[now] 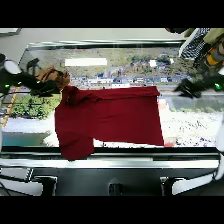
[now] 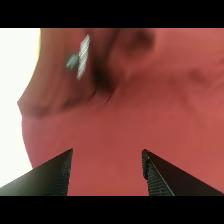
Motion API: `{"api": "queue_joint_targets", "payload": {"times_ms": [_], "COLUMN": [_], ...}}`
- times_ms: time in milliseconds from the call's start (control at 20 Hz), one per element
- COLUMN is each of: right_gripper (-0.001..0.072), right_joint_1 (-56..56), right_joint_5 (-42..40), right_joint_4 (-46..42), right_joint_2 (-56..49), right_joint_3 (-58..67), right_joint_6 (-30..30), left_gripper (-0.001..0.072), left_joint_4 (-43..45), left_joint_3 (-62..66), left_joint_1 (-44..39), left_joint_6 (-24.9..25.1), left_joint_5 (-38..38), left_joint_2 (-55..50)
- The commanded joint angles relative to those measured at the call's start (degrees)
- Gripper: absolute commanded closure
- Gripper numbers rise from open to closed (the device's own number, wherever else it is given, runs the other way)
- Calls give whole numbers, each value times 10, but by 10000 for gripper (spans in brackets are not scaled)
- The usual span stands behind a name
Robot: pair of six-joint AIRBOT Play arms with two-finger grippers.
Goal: Fold the clothes and pants, and hang the long-sleeved shirts on hangers.
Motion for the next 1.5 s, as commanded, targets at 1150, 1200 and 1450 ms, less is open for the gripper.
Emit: {"api": "queue_joint_targets", "payload": {"times_ms": [1150,1200,1450], "right_gripper": [278,278,381], "right_joint_1": [-96,-96,-96], "right_joint_5": [-148,-154,-170], "right_joint_4": [62,66,95], "right_joint_2": [239,239,239], "right_joint_3": [-648,-658,-679], "right_joint_6": [-174,-179,-198], "left_gripper": [165,165,165], "left_joint_4": [-2,-2,-19], "left_joint_3": [-271,-275,-351], "left_joint_1": [120,125,163], "left_joint_6": [9,10,32], "left_joint_5": [3,3,17], "left_joint_2": [200,200,208]}}
